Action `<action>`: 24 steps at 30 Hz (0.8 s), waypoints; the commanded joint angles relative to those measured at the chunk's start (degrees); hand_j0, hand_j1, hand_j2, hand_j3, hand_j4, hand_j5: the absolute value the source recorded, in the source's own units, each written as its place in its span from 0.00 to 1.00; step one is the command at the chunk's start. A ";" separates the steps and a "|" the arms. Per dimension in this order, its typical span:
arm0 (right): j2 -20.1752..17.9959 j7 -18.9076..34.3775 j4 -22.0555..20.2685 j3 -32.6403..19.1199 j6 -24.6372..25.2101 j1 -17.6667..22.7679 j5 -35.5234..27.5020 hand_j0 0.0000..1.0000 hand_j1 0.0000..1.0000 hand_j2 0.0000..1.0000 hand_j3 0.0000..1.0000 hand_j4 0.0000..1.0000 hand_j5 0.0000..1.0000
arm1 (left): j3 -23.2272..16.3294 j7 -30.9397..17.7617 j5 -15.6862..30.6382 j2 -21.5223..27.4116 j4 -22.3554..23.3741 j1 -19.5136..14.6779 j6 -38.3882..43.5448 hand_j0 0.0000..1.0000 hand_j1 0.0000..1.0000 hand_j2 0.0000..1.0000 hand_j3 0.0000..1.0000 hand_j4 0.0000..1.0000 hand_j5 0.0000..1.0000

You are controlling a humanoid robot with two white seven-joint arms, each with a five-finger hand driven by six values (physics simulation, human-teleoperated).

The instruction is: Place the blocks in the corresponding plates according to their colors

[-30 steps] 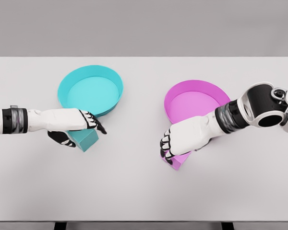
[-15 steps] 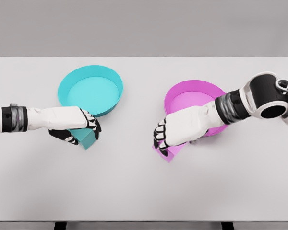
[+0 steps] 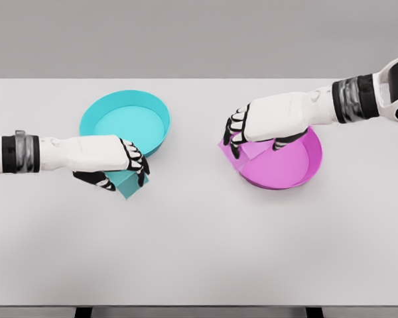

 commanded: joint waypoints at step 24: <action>1.73 0.02 14.56 2.62 0.20 0.44 4.25 1.00 1.00 1.00 1.00 1.00 1.00 | 5.88 0.03 0.87 -9.18 19.48 -7.56 0.14 0.53 0.53 0.53 0.53 0.53 0.53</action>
